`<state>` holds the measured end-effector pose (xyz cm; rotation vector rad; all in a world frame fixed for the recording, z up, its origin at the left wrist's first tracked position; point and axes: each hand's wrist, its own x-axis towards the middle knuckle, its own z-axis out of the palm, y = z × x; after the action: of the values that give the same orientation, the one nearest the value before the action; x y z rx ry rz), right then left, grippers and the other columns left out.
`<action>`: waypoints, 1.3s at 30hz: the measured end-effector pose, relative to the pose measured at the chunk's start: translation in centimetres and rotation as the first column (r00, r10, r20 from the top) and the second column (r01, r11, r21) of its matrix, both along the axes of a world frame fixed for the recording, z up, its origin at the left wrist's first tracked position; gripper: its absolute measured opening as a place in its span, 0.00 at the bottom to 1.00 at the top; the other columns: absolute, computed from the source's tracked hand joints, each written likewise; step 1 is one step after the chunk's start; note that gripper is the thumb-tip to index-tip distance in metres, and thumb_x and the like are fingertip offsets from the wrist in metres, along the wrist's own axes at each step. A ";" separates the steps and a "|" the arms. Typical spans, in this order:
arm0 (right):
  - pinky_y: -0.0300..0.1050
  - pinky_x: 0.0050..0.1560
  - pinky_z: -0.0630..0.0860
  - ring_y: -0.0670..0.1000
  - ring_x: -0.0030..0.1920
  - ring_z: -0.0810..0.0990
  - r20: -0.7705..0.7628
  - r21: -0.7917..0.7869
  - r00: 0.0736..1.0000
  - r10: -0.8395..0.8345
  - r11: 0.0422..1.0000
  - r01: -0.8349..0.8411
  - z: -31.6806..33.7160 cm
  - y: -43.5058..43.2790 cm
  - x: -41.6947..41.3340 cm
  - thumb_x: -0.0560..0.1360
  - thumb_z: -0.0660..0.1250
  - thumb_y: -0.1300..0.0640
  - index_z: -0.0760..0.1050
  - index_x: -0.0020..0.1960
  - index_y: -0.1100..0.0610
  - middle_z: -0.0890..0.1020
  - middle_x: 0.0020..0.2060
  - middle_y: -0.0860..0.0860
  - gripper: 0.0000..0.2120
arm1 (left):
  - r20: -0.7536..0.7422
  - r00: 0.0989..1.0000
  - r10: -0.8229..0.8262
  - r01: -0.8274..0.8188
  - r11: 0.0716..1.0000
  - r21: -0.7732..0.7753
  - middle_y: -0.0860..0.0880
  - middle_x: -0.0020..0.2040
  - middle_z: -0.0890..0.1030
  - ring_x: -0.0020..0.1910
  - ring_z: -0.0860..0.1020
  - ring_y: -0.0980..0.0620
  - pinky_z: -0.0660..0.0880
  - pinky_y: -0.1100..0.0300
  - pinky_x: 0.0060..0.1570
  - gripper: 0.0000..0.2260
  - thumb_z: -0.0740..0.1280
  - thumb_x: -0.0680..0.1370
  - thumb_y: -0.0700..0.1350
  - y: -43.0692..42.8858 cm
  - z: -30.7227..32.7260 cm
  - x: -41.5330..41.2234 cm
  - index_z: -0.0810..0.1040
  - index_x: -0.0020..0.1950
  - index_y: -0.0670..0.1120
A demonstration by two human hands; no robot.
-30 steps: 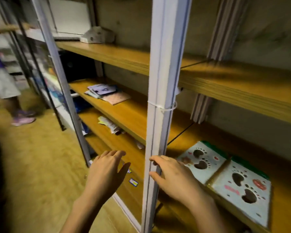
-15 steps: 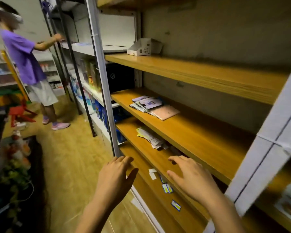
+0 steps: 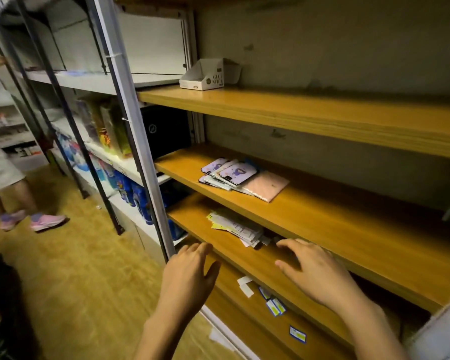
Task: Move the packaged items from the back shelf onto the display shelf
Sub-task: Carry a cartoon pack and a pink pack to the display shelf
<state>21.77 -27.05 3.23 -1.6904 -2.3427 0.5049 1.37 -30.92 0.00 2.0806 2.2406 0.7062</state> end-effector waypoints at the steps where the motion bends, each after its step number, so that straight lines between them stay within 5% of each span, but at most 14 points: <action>1: 0.44 0.63 0.72 0.46 0.67 0.69 0.003 0.001 1.000 -0.009 1.000 0.009 0.0 0.6 -0.5 0.77 0.59 0.46 0.62 0.70 0.44 0.70 0.68 0.43 0.22 | 0.003 1.000 -0.016 0.016 1.000 0.002 0.55 0.61 0.76 0.59 0.73 0.54 0.71 0.61 0.54 0.18 0.58 0.77 0.56 0.9 -0.1 -0.5 0.69 0.65 0.53; 8: 0.44 0.60 0.73 0.47 0.65 0.70 0.028 0.009 0.993 -0.111 0.994 0.111 0.0 7.5 -3.1 0.77 0.60 0.46 0.62 0.69 0.44 0.71 0.66 0.43 0.22 | -0.070 0.992 -0.108 0.111 0.993 0.047 0.55 0.61 0.76 0.60 0.71 0.55 0.70 0.61 0.55 0.18 0.56 0.78 0.57 10.0 0.1 -3.5 0.69 0.65 0.53; 14: 0.44 0.57 0.72 0.49 0.64 0.71 0.032 0.026 0.979 -0.201 0.979 0.200 0.7 14.5 -5.0 0.77 0.59 0.44 0.63 0.69 0.44 0.71 0.66 0.44 0.21 | 0.066 0.989 -0.131 0.130 0.991 0.023 0.54 0.60 0.77 0.58 0.73 0.55 0.73 0.60 0.51 0.19 0.57 0.76 0.59 18.2 -0.1 -4.7 0.71 0.62 0.52; 18: 0.46 0.61 0.70 0.50 0.66 0.70 0.035 0.037 0.967 -0.254 0.967 0.253 0.8 17.8 -6.3 0.77 0.58 0.43 0.62 0.70 0.44 0.68 0.69 0.44 0.23 | 0.026 0.995 -0.101 0.100 0.995 0.029 0.52 0.59 0.78 0.58 0.73 0.52 0.74 0.57 0.50 0.23 0.57 0.75 0.63 23.9 0.1 -5.4 0.72 0.62 0.49; 23: 0.45 0.61 0.71 0.48 0.65 0.70 0.069 0.002 0.951 -0.301 0.953 0.302 0.2 19.6 -6.9 0.76 0.58 0.43 0.61 0.69 0.42 0.69 0.68 0.42 0.22 | -0.048 0.988 -0.144 0.137 0.983 -0.123 0.46 0.62 0.75 0.63 0.70 0.47 0.71 0.54 0.56 0.30 0.58 0.72 0.66 30.7 0.2 -4.5 0.71 0.61 0.44; 27: 0.47 0.63 0.68 0.48 0.67 0.69 0.085 0.003 0.930 -0.358 0.933 0.359 -0.1 20.5 -7.5 0.77 0.57 0.43 0.60 0.70 0.42 0.68 0.68 0.42 0.22 | -0.118 0.978 -0.173 0.133 0.948 -0.290 0.39 0.69 0.67 0.69 0.63 0.42 0.65 0.51 0.65 0.43 0.61 0.68 0.69 34.8 -0.3 -3.8 0.60 0.69 0.37; 31: 0.46 0.64 0.69 0.47 0.66 0.69 0.080 0.008 0.895 -0.439 0.898 0.440 -0.5 21.2 -8.5 0.77 0.58 0.44 0.60 0.70 0.42 0.68 0.68 0.42 0.23 | -0.209 0.956 -0.207 0.139 0.944 -0.301 0.38 0.69 0.65 0.69 0.62 0.40 0.63 0.50 0.66 0.47 0.67 0.64 0.67 37.0 -0.9 -3.8 0.57 0.70 0.36; 36: 0.44 0.63 0.70 0.47 0.66 0.69 0.068 -0.004 0.834 -0.547 0.836 0.549 -0.9 22.5 -10.1 0.77 0.58 0.44 0.60 0.71 0.43 0.69 0.67 0.42 0.23 | -0.122 0.948 -0.295 0.218 0.878 -0.427 0.39 0.66 0.66 0.66 0.66 0.41 0.67 0.52 0.63 0.54 0.71 0.56 0.69 39.7 -0.4 -5.0 0.58 0.69 0.36; 39: 0.44 0.60 0.72 0.48 0.63 0.72 0.051 -0.023 0.766 -0.641 0.766 0.642 -1.8 23.6 -10.8 0.77 0.58 0.43 0.62 0.70 0.46 0.72 0.65 0.45 0.23 | -0.002 0.935 -0.355 0.325 0.858 -0.398 0.42 0.61 0.73 0.60 0.74 0.44 0.74 0.54 0.51 0.46 0.73 0.57 0.67 40.5 0.2 -6.2 0.67 0.63 0.37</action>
<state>11.01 -3.45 1.48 -2.3701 -1.5973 0.3750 -4.84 9.57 0.23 2.2238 1.7712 0.1406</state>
